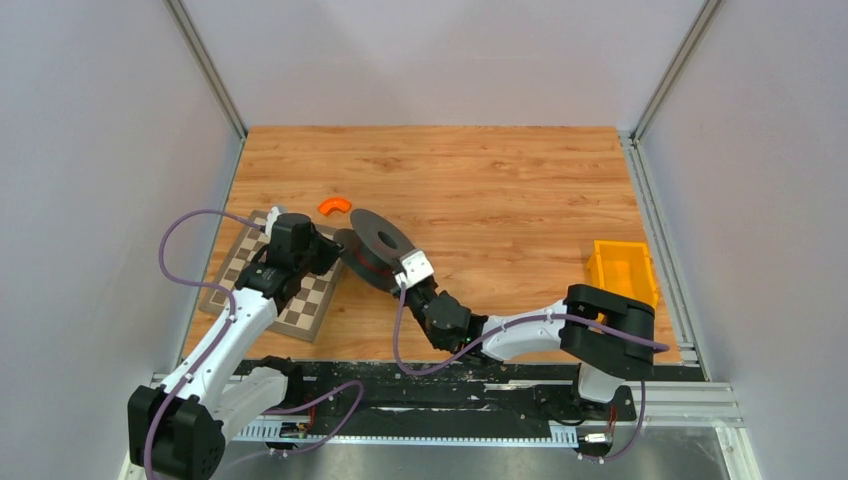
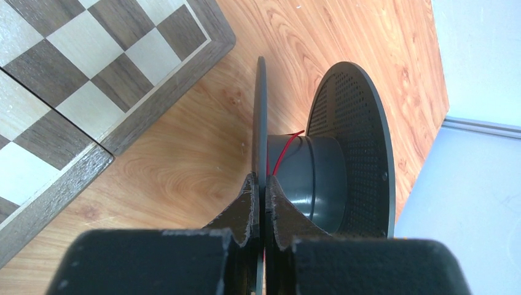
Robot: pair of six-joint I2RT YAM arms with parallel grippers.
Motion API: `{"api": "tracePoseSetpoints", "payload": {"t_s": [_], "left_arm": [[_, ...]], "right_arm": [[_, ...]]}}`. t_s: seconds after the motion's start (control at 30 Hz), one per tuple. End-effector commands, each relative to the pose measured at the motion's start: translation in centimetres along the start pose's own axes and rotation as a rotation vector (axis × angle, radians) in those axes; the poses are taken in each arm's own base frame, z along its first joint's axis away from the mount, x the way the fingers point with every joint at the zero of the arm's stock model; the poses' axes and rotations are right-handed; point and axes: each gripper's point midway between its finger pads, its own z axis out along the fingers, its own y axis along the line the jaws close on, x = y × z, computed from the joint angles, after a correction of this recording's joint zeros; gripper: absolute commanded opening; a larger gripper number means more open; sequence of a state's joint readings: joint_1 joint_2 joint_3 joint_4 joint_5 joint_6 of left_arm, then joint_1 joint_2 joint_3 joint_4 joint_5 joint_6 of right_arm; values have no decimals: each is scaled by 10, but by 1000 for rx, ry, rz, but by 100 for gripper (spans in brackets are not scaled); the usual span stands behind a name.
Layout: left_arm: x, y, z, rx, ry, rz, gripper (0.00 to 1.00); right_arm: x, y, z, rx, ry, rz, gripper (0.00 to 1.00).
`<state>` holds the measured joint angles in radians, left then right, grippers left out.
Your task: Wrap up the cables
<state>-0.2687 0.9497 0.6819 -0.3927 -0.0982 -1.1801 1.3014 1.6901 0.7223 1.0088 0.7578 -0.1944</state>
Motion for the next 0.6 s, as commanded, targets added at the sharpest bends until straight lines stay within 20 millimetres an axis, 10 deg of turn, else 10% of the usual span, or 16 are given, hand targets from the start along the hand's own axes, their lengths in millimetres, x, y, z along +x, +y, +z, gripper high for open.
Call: {"api": "tracePoseSetpoints", "payload": {"t_s": [0.0, 0.23, 0.57], "left_arm": [[-19, -30, -12, 101, -67, -63, 0], [-19, -32, -16, 129, -72, -65, 0], [-13, -35, -13, 112, -27, -93, 0]], "right_arm": [[-19, -31, -6, 125, -29, 101, 0], [-6, -55, -9, 191, 25, 190, 0], [-40, -34, -15, 17, -123, 116, 0]]}}
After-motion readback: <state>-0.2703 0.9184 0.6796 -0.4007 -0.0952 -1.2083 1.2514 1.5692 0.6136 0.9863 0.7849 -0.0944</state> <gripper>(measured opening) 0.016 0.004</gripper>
